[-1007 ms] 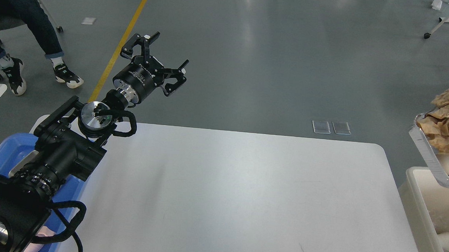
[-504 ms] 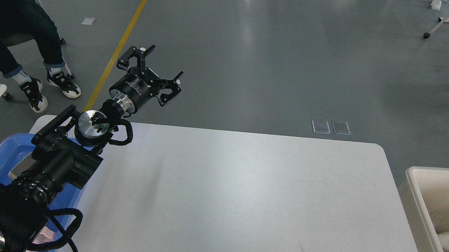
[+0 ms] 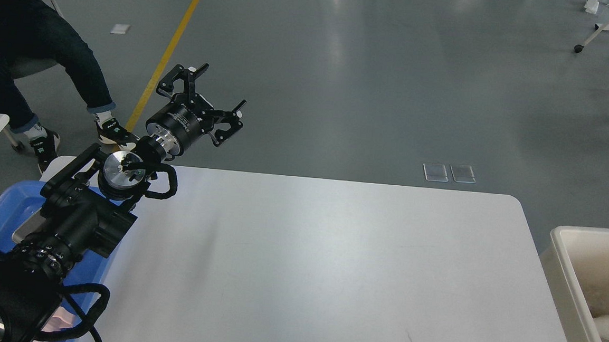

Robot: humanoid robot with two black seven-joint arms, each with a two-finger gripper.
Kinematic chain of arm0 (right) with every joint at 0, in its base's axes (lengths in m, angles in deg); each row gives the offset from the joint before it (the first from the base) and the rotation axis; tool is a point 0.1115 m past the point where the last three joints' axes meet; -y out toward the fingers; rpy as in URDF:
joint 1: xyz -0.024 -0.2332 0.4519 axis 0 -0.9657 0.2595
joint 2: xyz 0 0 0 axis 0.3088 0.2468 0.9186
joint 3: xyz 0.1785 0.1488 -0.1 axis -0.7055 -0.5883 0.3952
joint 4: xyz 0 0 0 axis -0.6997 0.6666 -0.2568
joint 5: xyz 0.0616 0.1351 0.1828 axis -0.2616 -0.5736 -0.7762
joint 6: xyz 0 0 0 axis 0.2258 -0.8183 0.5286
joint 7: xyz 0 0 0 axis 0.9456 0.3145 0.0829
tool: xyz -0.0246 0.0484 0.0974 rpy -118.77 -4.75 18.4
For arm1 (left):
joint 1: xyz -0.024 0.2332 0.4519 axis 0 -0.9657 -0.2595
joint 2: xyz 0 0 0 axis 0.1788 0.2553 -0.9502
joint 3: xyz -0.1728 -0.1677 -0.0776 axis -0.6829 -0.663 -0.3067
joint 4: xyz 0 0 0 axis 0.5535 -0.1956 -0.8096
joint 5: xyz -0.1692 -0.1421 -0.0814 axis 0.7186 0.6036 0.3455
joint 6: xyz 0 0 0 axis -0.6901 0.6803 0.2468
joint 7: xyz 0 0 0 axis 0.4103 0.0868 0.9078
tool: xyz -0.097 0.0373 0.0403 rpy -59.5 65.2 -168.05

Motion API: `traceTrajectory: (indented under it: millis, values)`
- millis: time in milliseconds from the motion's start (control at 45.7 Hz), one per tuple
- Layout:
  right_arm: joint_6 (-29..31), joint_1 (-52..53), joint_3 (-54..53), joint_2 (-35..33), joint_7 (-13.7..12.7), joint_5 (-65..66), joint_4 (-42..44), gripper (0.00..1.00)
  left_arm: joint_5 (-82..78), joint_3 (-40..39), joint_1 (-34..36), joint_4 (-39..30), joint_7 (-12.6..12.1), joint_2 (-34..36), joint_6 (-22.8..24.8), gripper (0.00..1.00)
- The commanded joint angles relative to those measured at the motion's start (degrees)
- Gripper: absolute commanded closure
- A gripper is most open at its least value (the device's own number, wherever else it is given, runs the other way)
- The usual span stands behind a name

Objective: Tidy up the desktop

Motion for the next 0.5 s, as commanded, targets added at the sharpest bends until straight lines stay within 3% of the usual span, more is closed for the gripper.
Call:
traceTrajectory:
  millis: [0, 350, 482]
  values:
    - [-0.16, -0.72, -0.05, 0.51, -0.14, -0.29, 1.86, 0.00, 0.00, -0.01, 0.20, 0.00, 0.00, -0.04, 0.00, 0.01]
    - [0.81, -0.64, -0.14, -2.91, -0.23, 1.12, 2.57, 0.00, -1.23, 0.08, 0.81, 0.00, 0.09, -0.13, 0.18, 0.01]
    - [0.81, 9.62, -0.23, -9.33, -0.23, 1.20, 3.44, 0.00, -1.49, 0.08, 1.96, 0.00, 0.09, -0.04, 0.18, 0.01]
